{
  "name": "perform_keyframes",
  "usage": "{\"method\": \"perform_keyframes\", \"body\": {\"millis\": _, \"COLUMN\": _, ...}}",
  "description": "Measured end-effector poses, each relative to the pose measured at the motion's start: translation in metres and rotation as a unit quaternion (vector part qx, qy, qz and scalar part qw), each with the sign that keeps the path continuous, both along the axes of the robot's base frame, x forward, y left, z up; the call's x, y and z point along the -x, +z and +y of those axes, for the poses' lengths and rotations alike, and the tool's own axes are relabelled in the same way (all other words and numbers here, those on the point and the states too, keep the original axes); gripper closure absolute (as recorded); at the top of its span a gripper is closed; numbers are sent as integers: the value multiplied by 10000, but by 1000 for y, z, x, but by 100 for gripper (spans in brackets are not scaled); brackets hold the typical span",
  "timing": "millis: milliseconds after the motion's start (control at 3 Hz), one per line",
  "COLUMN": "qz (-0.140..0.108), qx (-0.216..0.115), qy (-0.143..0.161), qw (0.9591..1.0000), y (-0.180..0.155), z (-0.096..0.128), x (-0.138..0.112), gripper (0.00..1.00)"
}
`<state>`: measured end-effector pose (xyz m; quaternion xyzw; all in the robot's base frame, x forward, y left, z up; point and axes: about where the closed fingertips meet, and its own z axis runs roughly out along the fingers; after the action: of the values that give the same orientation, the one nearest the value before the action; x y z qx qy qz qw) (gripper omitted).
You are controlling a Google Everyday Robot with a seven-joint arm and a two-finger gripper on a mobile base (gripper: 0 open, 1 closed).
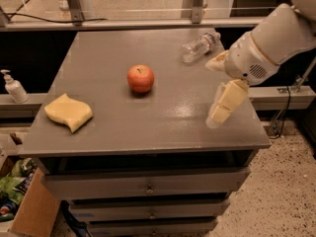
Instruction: Move apple near sponge
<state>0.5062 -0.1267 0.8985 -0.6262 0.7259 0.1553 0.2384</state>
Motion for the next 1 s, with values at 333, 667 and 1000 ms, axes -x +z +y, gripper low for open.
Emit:
{"method": "perform_keyframes", "body": {"millis": 333, "qz": 80, "qx": -492, "qy": 239, "qw": 9985, "y": -11, "z": 31, "x": -21, "gripper": 0}}
{"method": "perform_keyframes", "body": {"millis": 667, "qz": 80, "qx": -492, "qy": 239, "qw": 9985, "y": -11, "z": 31, "x": -21, "gripper": 0}}
{"method": "perform_keyframes", "body": {"millis": 1000, "qz": -20, "qx": -902, "qy": 214, "qw": 9957, "y": -16, "z": 40, "x": -33, "gripper": 0}}
